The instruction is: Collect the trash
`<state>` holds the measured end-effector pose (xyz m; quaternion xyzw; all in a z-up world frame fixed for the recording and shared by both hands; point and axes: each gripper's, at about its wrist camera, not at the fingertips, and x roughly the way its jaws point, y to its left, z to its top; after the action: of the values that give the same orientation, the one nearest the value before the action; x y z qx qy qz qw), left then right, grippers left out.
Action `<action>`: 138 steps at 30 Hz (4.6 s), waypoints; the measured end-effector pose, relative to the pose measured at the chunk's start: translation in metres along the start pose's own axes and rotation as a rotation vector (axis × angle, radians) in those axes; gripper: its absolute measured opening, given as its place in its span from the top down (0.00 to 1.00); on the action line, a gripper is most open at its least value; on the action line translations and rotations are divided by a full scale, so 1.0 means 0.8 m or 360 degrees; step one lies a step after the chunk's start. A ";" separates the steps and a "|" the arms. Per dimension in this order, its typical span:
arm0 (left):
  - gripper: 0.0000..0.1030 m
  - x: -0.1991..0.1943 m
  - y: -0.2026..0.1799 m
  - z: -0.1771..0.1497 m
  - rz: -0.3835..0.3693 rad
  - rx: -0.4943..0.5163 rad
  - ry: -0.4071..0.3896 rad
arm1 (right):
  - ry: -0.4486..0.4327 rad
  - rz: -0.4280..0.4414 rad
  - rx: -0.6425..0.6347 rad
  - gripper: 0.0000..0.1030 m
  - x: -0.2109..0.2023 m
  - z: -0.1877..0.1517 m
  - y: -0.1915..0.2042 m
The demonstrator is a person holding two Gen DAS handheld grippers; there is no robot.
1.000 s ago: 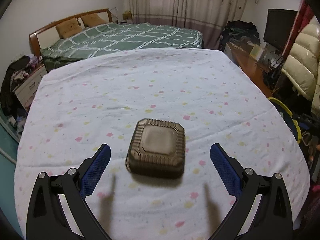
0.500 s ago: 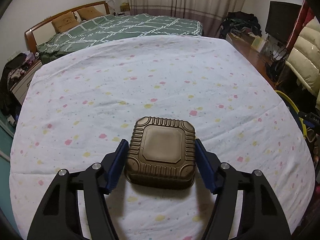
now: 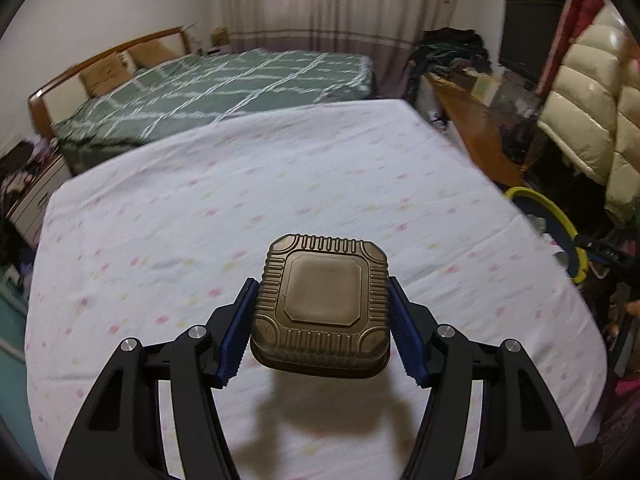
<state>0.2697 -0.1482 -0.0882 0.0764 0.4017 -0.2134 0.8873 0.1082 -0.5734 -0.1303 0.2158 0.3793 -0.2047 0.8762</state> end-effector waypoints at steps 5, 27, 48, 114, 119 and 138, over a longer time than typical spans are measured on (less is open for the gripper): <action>0.39 0.007 -0.065 0.031 -0.0095 0.0134 -0.0024 | -0.0042 0.0008 0.0029 0.33 -0.020 -0.003 -0.025; 0.38 0.135 -0.446 0.115 -0.0594 0.0731 0.0192 | -0.0176 -0.0117 0.0156 0.33 -0.091 -0.015 -0.136; 0.05 0.063 -0.347 0.096 -0.0397 0.0480 -0.0082 | -0.0165 -0.0034 -0.0076 0.29 -0.117 -0.028 -0.072; 0.05 -0.283 -0.030 -0.148 0.0434 -0.0346 -0.0499 | -0.0451 0.0272 -0.0688 0.10 -0.248 -0.106 0.130; 0.05 -0.280 -0.031 -0.149 0.0429 -0.0339 -0.0490 | -0.0445 0.0272 -0.0685 0.10 -0.248 -0.107 0.132; 0.05 -0.273 -0.030 -0.151 0.0415 -0.0341 -0.0474 | -0.0439 0.0273 -0.0684 0.10 -0.247 -0.108 0.133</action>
<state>0.0491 -0.0632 -0.0054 0.0007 0.2735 -0.0620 0.9599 -0.0103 -0.4016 -0.0114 0.0261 0.2713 -0.0720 0.9594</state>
